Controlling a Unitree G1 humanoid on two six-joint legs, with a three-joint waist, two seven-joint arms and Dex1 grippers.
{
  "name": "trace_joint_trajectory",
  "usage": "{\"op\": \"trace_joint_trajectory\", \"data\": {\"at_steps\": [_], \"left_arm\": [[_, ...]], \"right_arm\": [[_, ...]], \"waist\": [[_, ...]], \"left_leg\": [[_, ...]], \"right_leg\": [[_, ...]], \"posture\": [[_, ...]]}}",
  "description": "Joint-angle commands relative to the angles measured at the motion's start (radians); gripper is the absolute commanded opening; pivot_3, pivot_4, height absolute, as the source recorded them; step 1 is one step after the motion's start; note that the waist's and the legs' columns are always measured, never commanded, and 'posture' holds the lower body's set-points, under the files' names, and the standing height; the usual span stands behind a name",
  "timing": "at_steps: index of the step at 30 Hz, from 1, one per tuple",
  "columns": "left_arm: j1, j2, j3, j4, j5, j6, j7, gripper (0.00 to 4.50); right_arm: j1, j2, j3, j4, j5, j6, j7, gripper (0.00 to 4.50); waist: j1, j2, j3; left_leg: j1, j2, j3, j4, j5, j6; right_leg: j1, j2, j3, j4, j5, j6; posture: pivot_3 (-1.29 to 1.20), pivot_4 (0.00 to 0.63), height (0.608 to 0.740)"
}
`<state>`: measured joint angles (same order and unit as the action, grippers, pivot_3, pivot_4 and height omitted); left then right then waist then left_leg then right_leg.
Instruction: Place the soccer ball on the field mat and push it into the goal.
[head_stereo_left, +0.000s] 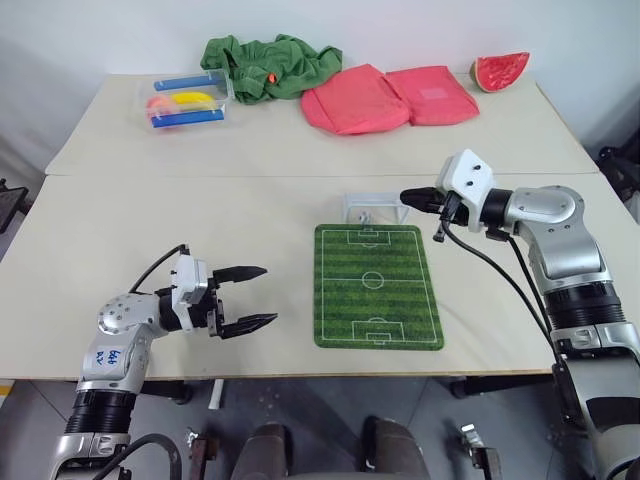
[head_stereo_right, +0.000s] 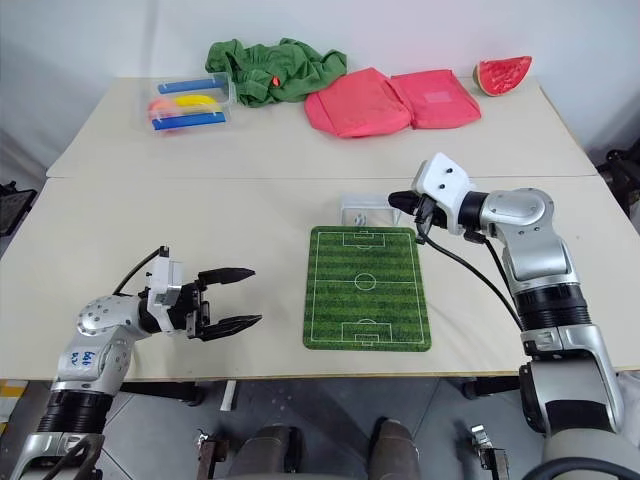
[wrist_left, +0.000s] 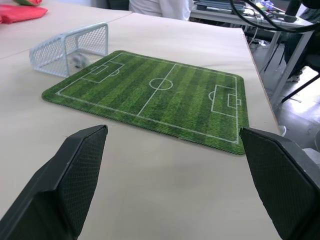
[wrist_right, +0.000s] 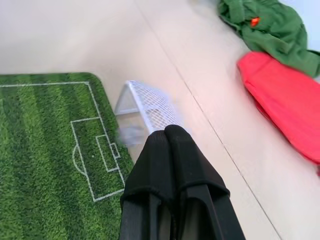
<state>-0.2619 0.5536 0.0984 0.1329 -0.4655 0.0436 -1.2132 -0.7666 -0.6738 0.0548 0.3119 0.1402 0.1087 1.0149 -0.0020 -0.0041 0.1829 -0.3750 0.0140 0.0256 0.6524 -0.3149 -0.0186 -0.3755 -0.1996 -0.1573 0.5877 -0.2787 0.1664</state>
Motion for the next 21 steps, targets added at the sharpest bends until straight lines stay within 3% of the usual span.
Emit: {"op": "trace_joint_trajectory", "data": {"at_steps": [1, 3, 5, 12, 18, 21], "left_arm": [[-0.018, -0.009, 0.042, 0.011, -0.019, -0.001, 0.046, 4.5], [-0.032, -0.013, 0.068, 0.035, -0.024, 0.004, 0.083, 4.5], [-0.047, -0.013, 0.093, 0.067, -0.022, 0.0, 0.117, 4.5], [-0.089, -0.013, 0.196, 0.137, -0.037, -0.024, 0.208, 4.5], [-0.045, 0.023, 0.276, 0.177, -0.071, -0.04, 0.161, 4.5], [-0.036, 0.038, 0.299, 0.216, -0.082, -0.057, 0.123, 4.5]], "right_arm": [[0.068, -0.057, -0.081, -0.086, 0.059, 0.037, 0.019, 0.02], [0.124, -0.082, -0.119, -0.106, 0.107, 0.078, 0.049, 0.02], [0.174, -0.098, -0.169, -0.111, 0.173, 0.125, 0.081, 0.38], [0.356, -0.19, -0.277, 0.043, 0.238, -0.018, 0.279, 2.48], [0.389, -0.247, -0.325, 0.257, 0.241, -0.14, 0.396, 4.47], [0.361, -0.261, -0.328, 0.352, 0.222, -0.196, 0.409, 4.47]], "waist": [[0.003, 0.0, 0.0], [0.004, 0.0, 0.0], [0.001, 0.0, 0.0], [0.0, 0.0, 0.0], [-0.004, 0.0, 0.0], [-0.004, 0.0, 0.0]], "left_leg": [[0.0, 0.0, 0.0, 0.0, 0.0, 0.0], [0.0, -0.001, 0.0, 0.001, 0.0, 0.0], [0.0, 0.0, 0.0, 0.001, 0.0, 0.0], [0.0, 0.0, 0.001, 0.002, 0.0, 0.0], [0.002, 0.0, 0.003, 0.002, 0.0, 0.0], [0.003, 0.0, 0.003, 0.002, 0.0, 0.0]], "right_leg": [[0.0, 0.0, 0.0, 0.0, 0.0, 0.0], [0.0, 0.0, 0.0, 0.0, 0.0, 0.0], [0.001, 0.0, 0.0, -0.001, 0.0, 0.0], [0.001, 0.0, 0.001, 0.0, 0.0, 0.0], [0.001, 0.0, 0.002, 0.001, 0.0, 0.0], [0.001, 0.0, 0.002, 0.001, 0.0, 0.0]], "posture": [[0.0, 0.15, 0.74], [0.0, 0.15, 0.74], [0.0, 0.15, 0.74], [0.0, 0.15, 0.74], [0.0, 0.15, 0.74], [0.0, 0.15, 0.74]]}}
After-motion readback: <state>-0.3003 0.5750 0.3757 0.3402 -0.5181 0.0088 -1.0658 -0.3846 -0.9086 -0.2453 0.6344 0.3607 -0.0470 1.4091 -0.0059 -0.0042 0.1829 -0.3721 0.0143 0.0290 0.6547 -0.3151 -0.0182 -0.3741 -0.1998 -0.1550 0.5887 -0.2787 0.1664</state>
